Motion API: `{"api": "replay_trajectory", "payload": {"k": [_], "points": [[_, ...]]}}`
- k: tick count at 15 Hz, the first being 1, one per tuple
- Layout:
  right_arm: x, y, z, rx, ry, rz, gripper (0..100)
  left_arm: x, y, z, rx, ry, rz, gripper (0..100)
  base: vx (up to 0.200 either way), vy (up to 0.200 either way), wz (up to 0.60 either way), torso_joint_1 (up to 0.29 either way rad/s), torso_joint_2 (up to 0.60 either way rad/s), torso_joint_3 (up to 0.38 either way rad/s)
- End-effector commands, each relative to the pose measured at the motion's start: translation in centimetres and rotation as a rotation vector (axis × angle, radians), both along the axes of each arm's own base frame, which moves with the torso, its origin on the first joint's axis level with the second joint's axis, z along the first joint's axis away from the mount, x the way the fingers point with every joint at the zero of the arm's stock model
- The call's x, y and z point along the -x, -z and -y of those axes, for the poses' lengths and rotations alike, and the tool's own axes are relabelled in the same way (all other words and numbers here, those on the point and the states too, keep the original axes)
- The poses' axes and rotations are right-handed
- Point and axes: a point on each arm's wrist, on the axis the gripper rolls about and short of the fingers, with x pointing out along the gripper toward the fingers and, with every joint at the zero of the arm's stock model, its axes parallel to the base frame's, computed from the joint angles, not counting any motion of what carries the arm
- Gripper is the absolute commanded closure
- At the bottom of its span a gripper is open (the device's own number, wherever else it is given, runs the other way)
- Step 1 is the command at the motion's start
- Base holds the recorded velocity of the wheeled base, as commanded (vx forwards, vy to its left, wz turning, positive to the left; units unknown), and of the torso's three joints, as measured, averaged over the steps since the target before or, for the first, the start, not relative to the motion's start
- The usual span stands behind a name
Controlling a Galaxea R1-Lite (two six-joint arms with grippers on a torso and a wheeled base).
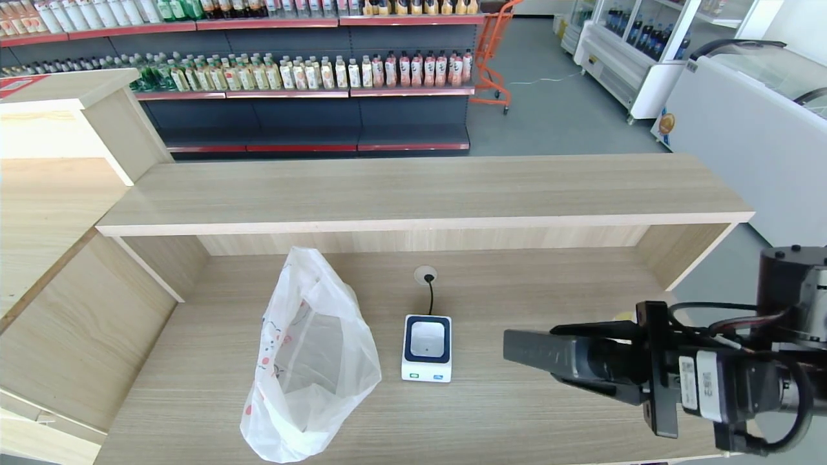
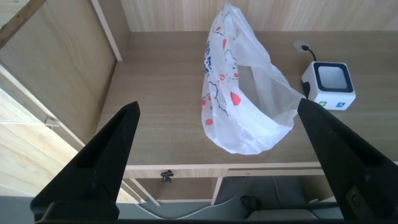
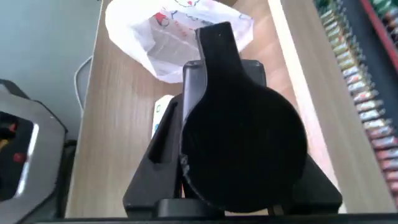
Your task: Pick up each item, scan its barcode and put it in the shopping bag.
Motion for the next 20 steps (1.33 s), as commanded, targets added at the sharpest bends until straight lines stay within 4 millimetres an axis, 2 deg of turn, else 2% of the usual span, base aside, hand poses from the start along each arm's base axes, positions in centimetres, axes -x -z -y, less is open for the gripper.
{"api": "replay_trajectory", "payload": {"k": [1, 3, 4, 5, 7, 11, 18, 20], "points": [[1.9, -0.6, 3.4, -0.158, 0.273, -0.333, 100, 0.0, 0.0, 0.0, 0.0, 0.0, 0.001, 0, 0.0, 0.0, 0.0, 0.0, 0.0, 0.0], [2.8, 0.6, 3.6, -0.311, 0.393, -0.778, 100, 0.0, 0.0, 0.0, 0.0, 0.0, 0.001, 0, 0.0, 0.0, 0.0, 0.0, 0.0, 0.0], [2.9, 0.8, 3.4, -0.344, 0.409, -0.857, 100, 0.0, 0.0, 0.0, 0.0, 0.0, 0.001, 0, 0.0, 0.0, 0.0, 0.0, 0.0, 0.0], [2.6, 0.7, 3.1, -0.449, 0.459, -1.062, 100, 0.0, 0.0, 0.0, 0.0, 0.0, 0.001, 0, 0.0, 0.0, 0.0, 0.0, 0.0, 0.0], [2.2, 0.0, 3.0, -0.57, 0.507, -1.227, 100, 0.0, 0.0, 0.0, 0.0, 0.0, 0.001, 0, 0.0, 0.0, 0.0, 0.0, 0.0, 0.0], [1.9, 0.1, 3.4, -0.668, 0.596, -1.341, 100, 0.0, 0.0, 0.0, 0.0, 0.0, 0.001, 0, 0.0, 0.0, 0.0, 0.0, 0.0, 0.0], [2.2, 0.5, 3.6, -0.721, 0.673, -1.386, 100, 0.0, 0.0, 0.0, -0.002, 0.0, 0.001, 0, 0.0, 0.0, 0.0, 0.0, 0.0, 0.0], [2.2, 0.6, 3.6, -0.72, 0.674, -1.389, 100, 0.0, 0.0, 0.0, -0.002, 0.0, -0.001, 0, 0.0, 0.2, 0.0, 0.005, 0.0, -0.002]]}}
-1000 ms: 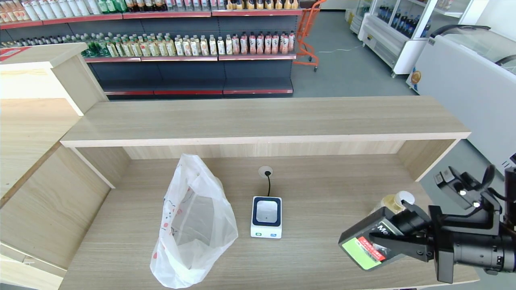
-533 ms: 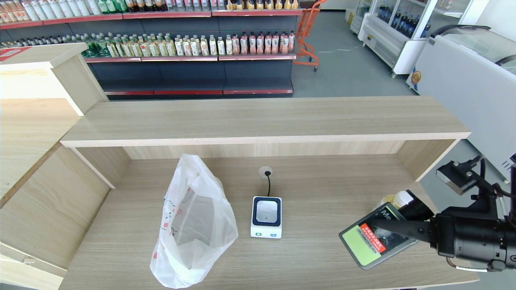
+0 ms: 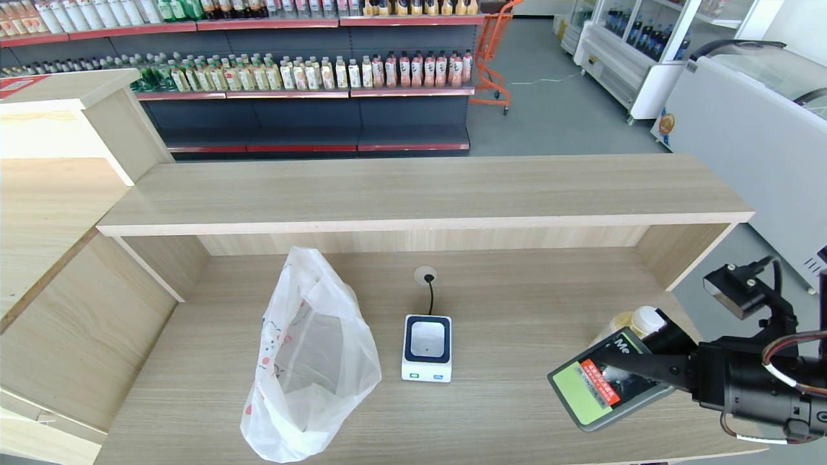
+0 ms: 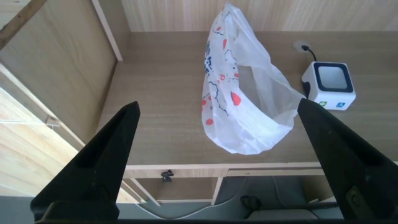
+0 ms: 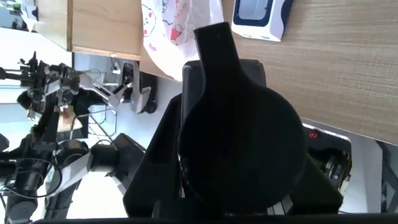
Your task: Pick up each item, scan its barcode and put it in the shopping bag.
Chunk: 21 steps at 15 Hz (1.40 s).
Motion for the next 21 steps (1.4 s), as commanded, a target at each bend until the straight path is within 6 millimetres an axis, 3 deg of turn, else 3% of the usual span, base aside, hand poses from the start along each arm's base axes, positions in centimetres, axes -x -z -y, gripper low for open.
{"api": "replay_trajectory", "payload": {"k": [1, 5, 8, 9, 14, 21], "points": [[0.0, 0.1, 0.0, 0.001, -0.001, -0.004, 100, 0.0, 0.0, 0.0, -0.001, 0.0, 0.001, 0, 0.0, 0.2, 0.0, 0.002, 0.0, 0.002], [-0.2, 0.1, -0.1, 0.008, 0.002, 0.0, 100, 0.0, 0.0, 0.0, -0.001, 0.0, 0.001, 0, 0.0, 0.2, 0.0, 0.005, 0.0, 0.001], [-1.5, 1.6, -0.2, 0.143, 0.013, 0.033, 100, 0.0, 0.0, 0.0, 0.001, -0.002, 0.0, 0, 0.0, 0.0, 0.0, 0.0, 0.0, 0.0], [-2.9, 2.8, -0.4, 0.266, -0.005, 0.086, 100, 0.0, 0.0, 0.0, 0.001, 0.0, 0.0, 0, 0.0, 0.0, 0.0, 0.0, 0.0, 0.0], [-9.7, 6.9, -2.6, 0.331, 0.044, 0.154, 100, 0.0, 0.0, 0.0, 0.001, 0.0, 0.0, 0, 0.0, 0.0, 0.0, 0.0, 0.0, 0.0], [-13.3, 9.6, -5.7, 0.305, -0.019, 0.193, 100, 0.0, 0.0, 0.0, 0.001, 0.0, 0.0, 0, 0.0, 0.0, 0.0, 0.0, 0.0, 0.0]]}}
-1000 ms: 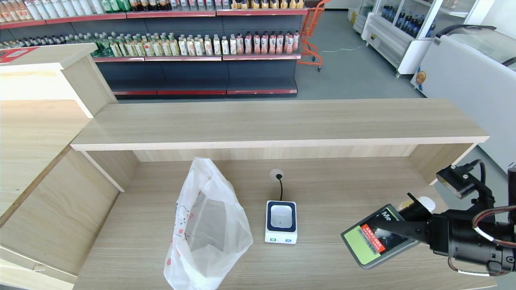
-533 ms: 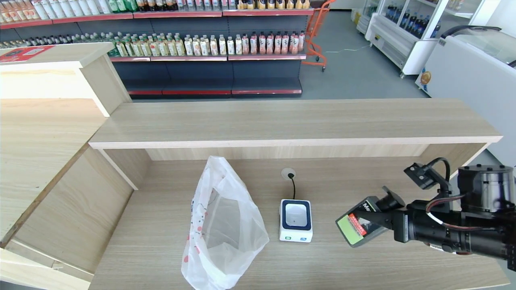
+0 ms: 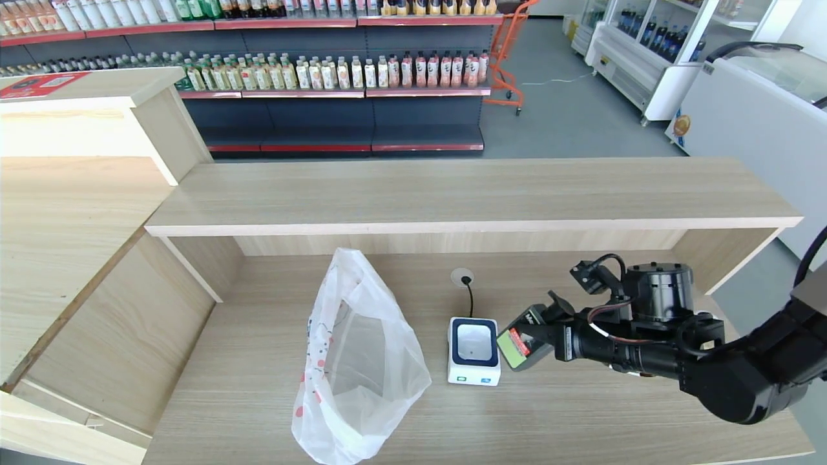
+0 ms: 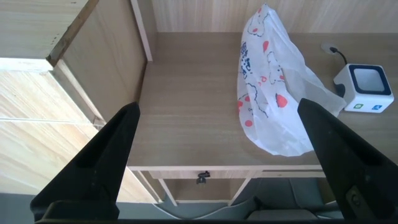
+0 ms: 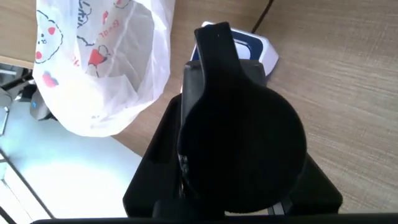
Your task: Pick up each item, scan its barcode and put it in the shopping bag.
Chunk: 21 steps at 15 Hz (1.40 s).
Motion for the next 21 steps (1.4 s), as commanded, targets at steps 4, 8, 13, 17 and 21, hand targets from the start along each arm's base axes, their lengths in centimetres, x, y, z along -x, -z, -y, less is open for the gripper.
{"api": "replay_trajectory", "payload": {"k": [4, 8, 13, 17, 21], "points": [[-2.2, 3.5, -2.7, 0.016, -0.056, -0.017, 100, 0.0, 0.0, 0.0, 0.0, 0.0, 0.001, 0, 0.0, 0.0, 0.0, 0.0, 0.0, 0.0], [-3.9, 3.9, -4.0, 0.021, -0.076, 0.021, 100, 0.0, 0.0, 0.0, 0.0, 0.0, 0.001, 0, 0.0, 0.0, 0.0, 0.0, 0.0, 0.0], [-4.3, 4.7, -4.5, 0.056, -0.103, 0.039, 100, 0.0, 0.0, 0.0, 0.0, 0.0, 0.001, 0, 0.0, 0.0, 0.0, 0.0, 0.0, 0.0], [-4.8, 5.2, -4.8, 0.073, -0.116, 0.058, 100, 0.0, 0.0, 0.0, 0.0, 0.0, 0.001, 0, 0.0, 0.0, 0.0, 0.0, 0.0, 0.0], [-5.2, 4.1, -4.9, 0.049, -0.113, 0.083, 100, 0.0, 0.0, 0.0, 0.0, 0.0, 0.001, 0, 0.0, 0.0, 0.0, 0.0, 0.0, 0.0]]}}
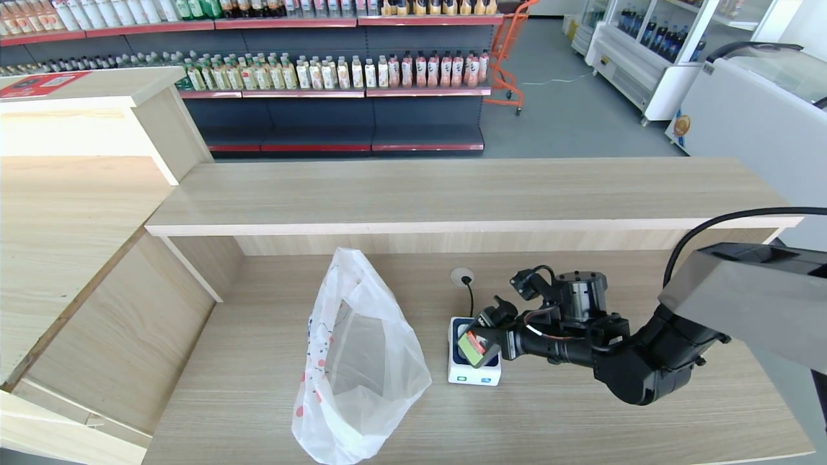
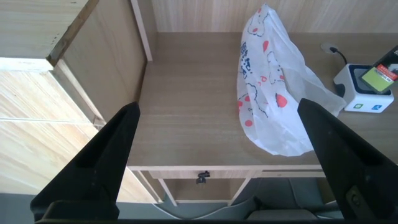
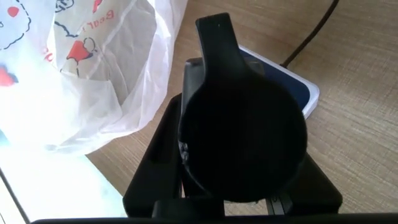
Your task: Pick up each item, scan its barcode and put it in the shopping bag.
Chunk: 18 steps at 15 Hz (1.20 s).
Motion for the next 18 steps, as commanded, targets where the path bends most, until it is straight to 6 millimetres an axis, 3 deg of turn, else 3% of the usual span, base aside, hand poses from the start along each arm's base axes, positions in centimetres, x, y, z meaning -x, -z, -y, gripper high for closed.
{"api": "replay_trajectory", "payload": {"k": [1, 2, 3, 4, 6, 9, 13, 18], "points": [[0.6, -2.5, 0.3, -0.054, 0.014, 0.018, 100, 0.0, 0.0, 0.0, 0.0, 0.0, 0.001, 0, 0.0, 0.0, 0.0, 0.0, 0.0, 0.0], [1.4, -4.1, 0.6, -0.109, 0.037, -0.001, 100, 0.0, 0.0, 0.0, 0.0, -0.001, 0.001, 0, 0.0, 0.0, 0.0, 0.0, 0.0, 0.0], [3.2, -7.0, 1.7, -0.2, 0.079, -0.024, 100, 0.0, 0.0, 0.0, 0.0, 0.0, 0.001, 0, 0.0, 0.0, 0.0, 0.0, 0.0, 0.0], [5.0, -8.6, 3.1, -0.229, 0.105, -0.02, 100, 0.0, 0.0, 0.0, 0.0, 0.0, 0.001, 0, 0.0, 0.0, 0.0, 0.0, 0.0, 0.0], [7.5, -10.5, 5.4, -0.235, 0.144, 0.025, 100, 0.0, 0.0, 0.0, 0.0, -0.001, 0.001, 0, 0.0, 0.0, 0.0, 0.0, 0.0, 0.0], [8.4, -10.0, 6.7, -0.101, 0.123, 0.138, 100, 0.0, 0.0, 0.0, 0.0, 0.0, 0.001, 0, 0.0, 0.0, 0.0, 0.0, 0.0, 0.0], [9.8, -10.3, 5.7, -0.093, 0.064, 0.184, 100, 0.0, 0.0, 0.0, 0.0, 0.0, 0.001, 0, 0.0, 0.0, 0.0, 0.0, 0.0, 0.0], [10.5, -9.7, 6.0, -0.084, 0.066, 0.155, 100, 0.0, 0.0, 0.0, -0.002, 0.0, 0.001, 0, -0.04, 0.0, 0.0, 0.0, 0.0, 0.0]]}}
